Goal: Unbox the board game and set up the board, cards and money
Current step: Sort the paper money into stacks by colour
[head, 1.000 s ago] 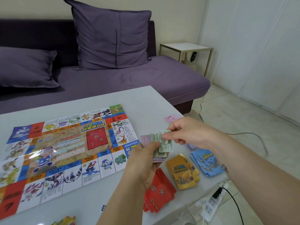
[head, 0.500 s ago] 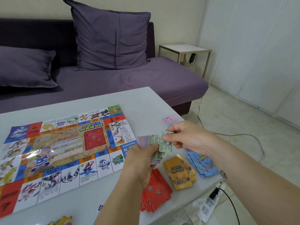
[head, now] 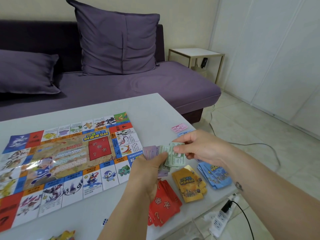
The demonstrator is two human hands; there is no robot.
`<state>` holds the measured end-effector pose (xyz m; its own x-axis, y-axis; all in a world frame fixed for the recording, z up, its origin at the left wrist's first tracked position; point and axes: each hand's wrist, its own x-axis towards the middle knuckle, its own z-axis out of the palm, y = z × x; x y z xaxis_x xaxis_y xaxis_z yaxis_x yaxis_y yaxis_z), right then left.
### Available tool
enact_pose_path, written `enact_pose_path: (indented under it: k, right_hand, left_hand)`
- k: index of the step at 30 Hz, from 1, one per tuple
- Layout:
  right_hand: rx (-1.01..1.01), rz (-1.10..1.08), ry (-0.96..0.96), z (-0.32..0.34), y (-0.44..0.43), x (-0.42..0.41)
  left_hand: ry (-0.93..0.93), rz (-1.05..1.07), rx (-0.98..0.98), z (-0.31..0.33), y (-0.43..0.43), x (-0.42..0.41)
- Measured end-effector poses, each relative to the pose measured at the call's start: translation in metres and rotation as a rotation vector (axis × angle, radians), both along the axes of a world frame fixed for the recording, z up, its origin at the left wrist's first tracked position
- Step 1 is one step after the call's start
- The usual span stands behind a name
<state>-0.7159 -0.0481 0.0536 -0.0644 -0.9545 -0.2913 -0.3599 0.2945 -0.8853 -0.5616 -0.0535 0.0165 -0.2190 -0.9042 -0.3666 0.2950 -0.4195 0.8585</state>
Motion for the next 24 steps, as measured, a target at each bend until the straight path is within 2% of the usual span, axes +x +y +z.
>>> enact_pose_path:
  k: [4,9,17,24]
  right_hand:
    - [0.036,0.038,-0.024,-0.005,-0.001,-0.001]
    - [0.038,0.076,0.035,-0.009,-0.004,0.002]
    - [-0.072,-0.084,-0.137,-0.007,-0.004,0.0]
    - [-0.065,0.065,-0.144,-0.011,-0.001,0.004]
  left_hand:
    - [0.005,0.001,0.023,-0.001,0.0,0.0]
    - [0.025,0.005,0.026,0.001,0.002,-0.002]
    - [0.103,0.109,0.079,0.002,-0.004,0.002]
    - [0.142,0.107,0.102,0.005,-0.005,0.005]
